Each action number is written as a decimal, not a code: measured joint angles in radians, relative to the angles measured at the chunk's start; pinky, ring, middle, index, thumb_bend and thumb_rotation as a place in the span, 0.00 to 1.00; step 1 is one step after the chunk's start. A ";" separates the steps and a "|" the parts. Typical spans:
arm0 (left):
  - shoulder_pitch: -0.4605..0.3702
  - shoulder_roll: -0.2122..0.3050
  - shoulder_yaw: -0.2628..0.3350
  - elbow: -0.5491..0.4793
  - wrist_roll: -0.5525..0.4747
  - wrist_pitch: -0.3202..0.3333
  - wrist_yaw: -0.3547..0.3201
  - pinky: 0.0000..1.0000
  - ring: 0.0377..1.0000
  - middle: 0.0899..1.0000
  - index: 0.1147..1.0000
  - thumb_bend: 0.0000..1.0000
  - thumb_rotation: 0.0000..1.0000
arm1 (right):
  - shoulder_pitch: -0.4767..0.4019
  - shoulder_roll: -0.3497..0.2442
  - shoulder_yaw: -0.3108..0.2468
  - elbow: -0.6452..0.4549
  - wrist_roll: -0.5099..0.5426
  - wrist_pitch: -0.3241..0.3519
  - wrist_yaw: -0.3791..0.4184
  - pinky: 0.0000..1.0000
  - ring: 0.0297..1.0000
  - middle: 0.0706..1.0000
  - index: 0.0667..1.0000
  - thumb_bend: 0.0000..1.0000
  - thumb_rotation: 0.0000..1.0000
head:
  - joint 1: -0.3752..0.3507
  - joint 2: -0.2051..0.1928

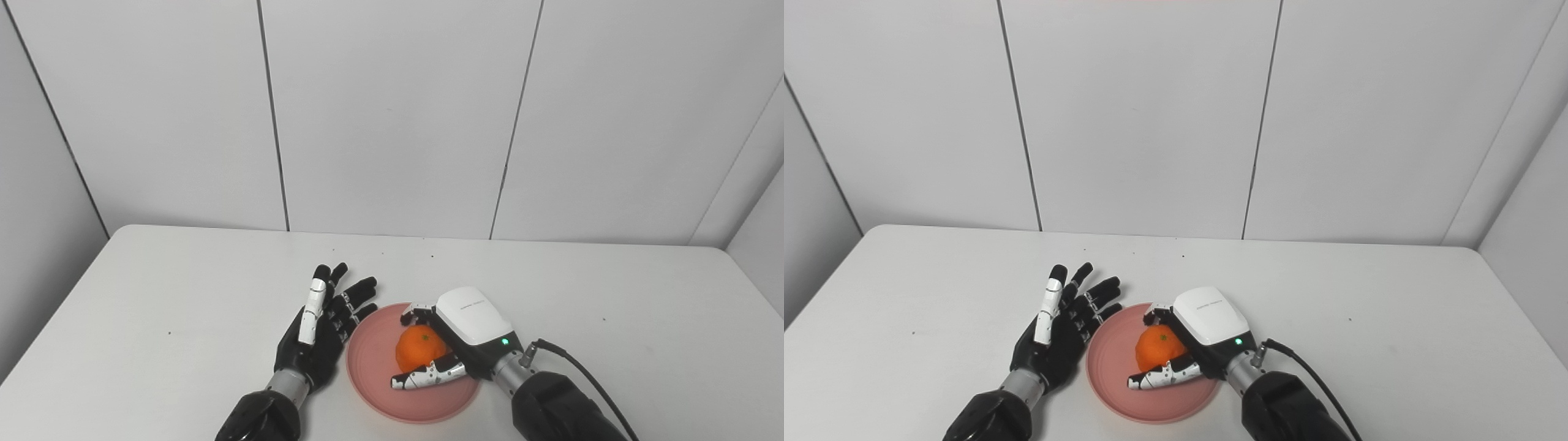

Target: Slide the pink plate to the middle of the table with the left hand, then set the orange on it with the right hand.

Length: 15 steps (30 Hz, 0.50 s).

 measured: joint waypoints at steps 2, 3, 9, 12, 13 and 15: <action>-0.001 0.000 0.000 0.002 0.000 0.000 -0.001 0.83 0.88 0.79 0.97 0.85 0.81 | 0.000 -0.005 -0.002 0.001 0.000 -0.001 -0.025 0.56 0.63 0.70 0.73 0.94 0.90 | 0.005 -0.002; -0.001 0.000 0.001 0.003 0.000 0.000 -0.002 0.83 0.88 0.81 0.98 0.85 0.81 | -0.001 -0.007 -0.004 0.002 0.001 -0.001 -0.031 0.55 0.62 0.70 0.74 0.93 0.92 | 0.005 -0.002; -0.005 -0.009 0.010 0.010 0.002 -0.006 0.003 0.83 0.89 0.87 0.99 0.86 0.81 | -0.001 -0.011 -0.015 0.024 0.019 -0.037 -0.102 0.54 0.62 0.71 0.76 0.91 0.99 | 0.006 -0.002; -0.005 -0.012 0.013 0.011 0.004 -0.009 0.006 0.85 0.90 0.86 0.98 0.87 0.81 | -0.001 -0.013 -0.016 0.024 0.019 -0.045 -0.121 0.52 0.61 0.70 0.76 0.90 0.99 | 0.009 -0.003; -0.005 -0.013 0.014 0.011 0.004 -0.009 0.007 0.86 0.90 0.85 0.97 0.87 0.81 | -0.002 -0.014 -0.017 0.024 0.019 -0.045 -0.124 0.52 0.61 0.70 0.76 0.89 0.98 | 0.009 -0.003; -0.005 -0.014 0.014 0.011 0.004 -0.009 0.007 0.85 0.89 0.83 0.97 0.87 0.81 | -0.003 -0.015 -0.018 0.024 0.019 -0.045 -0.128 0.51 0.60 0.70 0.75 0.89 0.98 | 0.011 -0.003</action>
